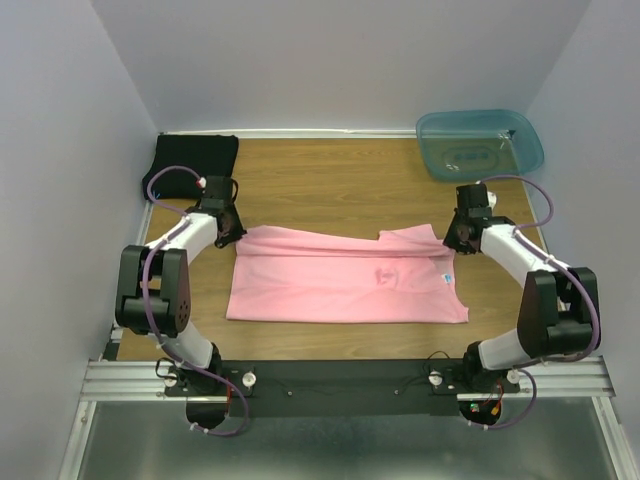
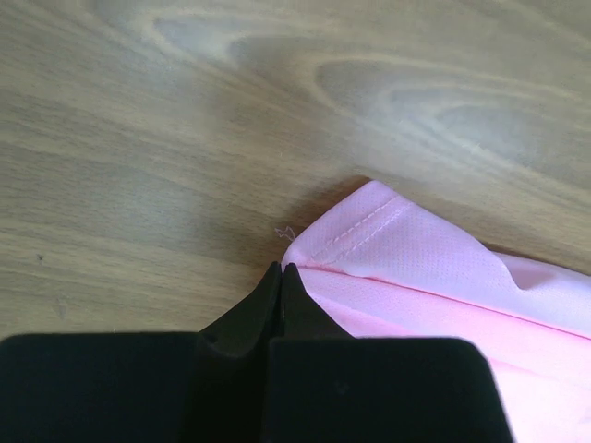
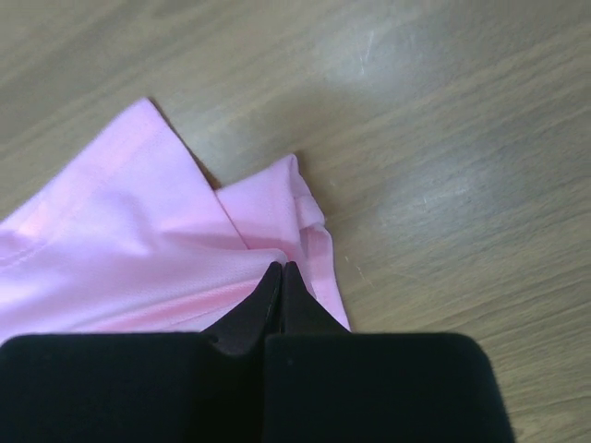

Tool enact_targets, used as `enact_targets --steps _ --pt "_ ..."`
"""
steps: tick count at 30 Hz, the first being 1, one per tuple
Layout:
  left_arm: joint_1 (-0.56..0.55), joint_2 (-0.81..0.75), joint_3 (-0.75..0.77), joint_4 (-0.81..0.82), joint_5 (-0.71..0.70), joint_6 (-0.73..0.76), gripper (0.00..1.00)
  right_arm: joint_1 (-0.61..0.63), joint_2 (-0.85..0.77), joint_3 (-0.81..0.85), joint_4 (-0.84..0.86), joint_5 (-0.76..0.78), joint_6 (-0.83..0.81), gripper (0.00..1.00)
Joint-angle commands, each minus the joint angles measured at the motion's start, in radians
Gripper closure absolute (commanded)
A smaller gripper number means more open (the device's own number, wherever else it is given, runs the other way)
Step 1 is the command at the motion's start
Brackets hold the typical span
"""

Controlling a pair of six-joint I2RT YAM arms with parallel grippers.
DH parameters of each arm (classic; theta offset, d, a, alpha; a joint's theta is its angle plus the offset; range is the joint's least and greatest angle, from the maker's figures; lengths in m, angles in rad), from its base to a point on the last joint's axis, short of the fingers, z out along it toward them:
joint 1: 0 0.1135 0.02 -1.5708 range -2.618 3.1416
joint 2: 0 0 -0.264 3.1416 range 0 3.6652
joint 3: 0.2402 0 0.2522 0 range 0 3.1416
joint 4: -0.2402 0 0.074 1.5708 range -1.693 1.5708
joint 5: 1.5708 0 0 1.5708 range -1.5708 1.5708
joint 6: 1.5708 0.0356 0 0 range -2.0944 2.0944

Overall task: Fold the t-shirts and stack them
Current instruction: Fold the tshirt

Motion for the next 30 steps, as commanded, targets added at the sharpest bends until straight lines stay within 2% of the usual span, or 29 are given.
enact_targets --steps 1,6,10,15,17,18,21,22,24,25,30 --pt "0.002 -0.059 0.105 0.006 -0.107 0.004 1.0 -0.019 -0.034 0.105 0.002 0.098 -0.031 0.99" --pt "0.002 -0.005 0.165 0.096 -0.095 0.02 1.0 -0.019 0.079 0.191 0.033 0.129 -0.072 0.99" --pt "0.002 0.105 0.228 0.159 -0.082 0.021 1.0 -0.019 0.156 0.242 0.082 0.144 -0.084 0.99" --pt "0.002 0.208 0.303 0.174 -0.088 0.027 0.99 -0.021 0.262 0.3 0.134 0.16 -0.103 0.99" --pt "0.002 0.225 0.315 0.197 -0.102 0.03 0.92 -0.024 0.295 0.317 0.139 0.181 -0.106 0.99" --pt "0.002 0.227 0.314 0.211 -0.108 0.032 0.83 -0.024 0.324 0.338 0.142 0.184 -0.109 0.99" --pt "0.005 0.239 0.321 0.227 -0.125 0.035 0.66 -0.025 0.361 0.364 0.142 0.177 -0.114 0.82" --pt "0.004 0.239 0.321 0.227 -0.125 0.032 0.55 -0.025 0.365 0.374 0.142 0.158 -0.117 0.71" --pt "0.004 0.233 0.315 0.225 -0.113 0.038 0.43 -0.024 0.36 0.375 0.142 0.146 -0.117 0.62" --pt "0.002 0.221 0.3 0.227 -0.107 0.04 0.37 -0.024 0.354 0.369 0.142 0.144 -0.117 0.53" --pt "-0.011 0.182 0.251 0.23 -0.052 0.078 0.36 -0.024 0.313 0.343 0.139 0.121 -0.141 0.35"
